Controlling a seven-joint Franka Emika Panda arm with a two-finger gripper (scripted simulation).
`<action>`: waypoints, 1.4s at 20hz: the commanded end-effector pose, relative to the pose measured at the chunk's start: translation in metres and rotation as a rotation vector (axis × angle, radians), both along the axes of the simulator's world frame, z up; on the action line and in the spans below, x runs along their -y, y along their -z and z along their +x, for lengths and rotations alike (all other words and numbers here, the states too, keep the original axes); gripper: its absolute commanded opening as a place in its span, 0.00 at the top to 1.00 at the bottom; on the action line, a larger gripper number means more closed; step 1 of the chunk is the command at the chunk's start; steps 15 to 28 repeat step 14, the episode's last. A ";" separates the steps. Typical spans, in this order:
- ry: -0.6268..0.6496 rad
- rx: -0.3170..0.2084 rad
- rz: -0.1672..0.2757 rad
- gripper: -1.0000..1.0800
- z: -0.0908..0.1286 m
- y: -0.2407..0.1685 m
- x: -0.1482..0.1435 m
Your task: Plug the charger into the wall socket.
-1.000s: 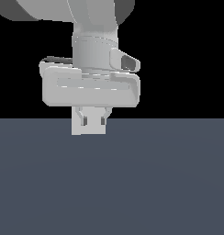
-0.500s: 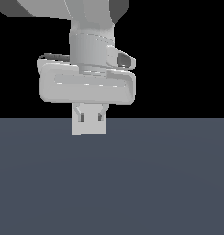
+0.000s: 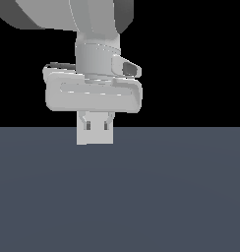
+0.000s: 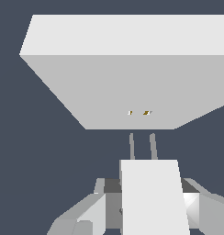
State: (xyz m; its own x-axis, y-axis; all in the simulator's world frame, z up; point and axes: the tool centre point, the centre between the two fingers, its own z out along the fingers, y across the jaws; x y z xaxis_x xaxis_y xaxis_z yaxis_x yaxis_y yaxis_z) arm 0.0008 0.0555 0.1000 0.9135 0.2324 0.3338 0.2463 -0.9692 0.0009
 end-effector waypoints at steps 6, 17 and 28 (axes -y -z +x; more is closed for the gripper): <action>0.000 0.000 0.000 1.00 0.025 0.000 -0.006; 0.000 0.000 0.001 1.00 0.032 0.000 -0.008; 0.000 0.000 0.001 1.00 0.032 0.000 -0.008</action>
